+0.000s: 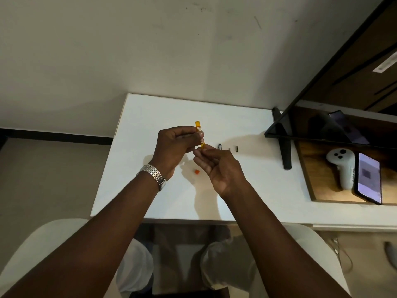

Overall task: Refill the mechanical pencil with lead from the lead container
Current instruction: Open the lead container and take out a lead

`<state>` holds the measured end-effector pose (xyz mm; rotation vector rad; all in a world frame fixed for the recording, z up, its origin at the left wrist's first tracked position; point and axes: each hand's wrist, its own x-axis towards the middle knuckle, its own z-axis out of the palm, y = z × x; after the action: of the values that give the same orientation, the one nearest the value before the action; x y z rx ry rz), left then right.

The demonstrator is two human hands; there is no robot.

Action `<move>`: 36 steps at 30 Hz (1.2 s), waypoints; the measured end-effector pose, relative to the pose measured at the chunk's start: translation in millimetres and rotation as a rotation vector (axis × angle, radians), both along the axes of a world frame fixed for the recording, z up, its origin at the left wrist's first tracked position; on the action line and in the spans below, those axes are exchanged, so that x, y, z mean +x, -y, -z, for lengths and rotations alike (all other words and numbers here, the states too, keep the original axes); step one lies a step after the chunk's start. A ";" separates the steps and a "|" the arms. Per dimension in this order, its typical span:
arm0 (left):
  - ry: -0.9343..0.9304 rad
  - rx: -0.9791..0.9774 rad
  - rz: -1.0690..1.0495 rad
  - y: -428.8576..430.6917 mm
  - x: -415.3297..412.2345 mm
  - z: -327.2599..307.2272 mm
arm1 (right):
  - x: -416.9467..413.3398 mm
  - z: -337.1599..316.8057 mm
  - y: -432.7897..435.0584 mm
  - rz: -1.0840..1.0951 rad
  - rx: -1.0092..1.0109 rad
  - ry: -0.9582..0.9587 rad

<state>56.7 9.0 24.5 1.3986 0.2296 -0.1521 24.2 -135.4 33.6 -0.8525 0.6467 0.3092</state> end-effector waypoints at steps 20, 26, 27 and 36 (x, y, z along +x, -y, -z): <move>-0.304 0.089 -0.048 3.4 26.0 31.6 | -31.2 14.5 28.6 -0.020 -0.208 -0.132; -0.246 0.281 0.023 -0.2 31.7 45.8 | -28.7 7.3 54.8 0.034 -0.338 -0.089; -0.232 0.308 0.036 -1.5 32.0 46.4 | -28.7 6.5 58.7 0.035 -0.349 -0.080; -0.171 0.473 0.107 -7.7 31.7 41.0 | -28.1 1.7 74.8 0.073 -0.412 -0.037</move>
<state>88.4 16.7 -16.6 1.8716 0.3480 -0.3224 -3.9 -210.2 31.9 -1.2148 0.7882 0.1260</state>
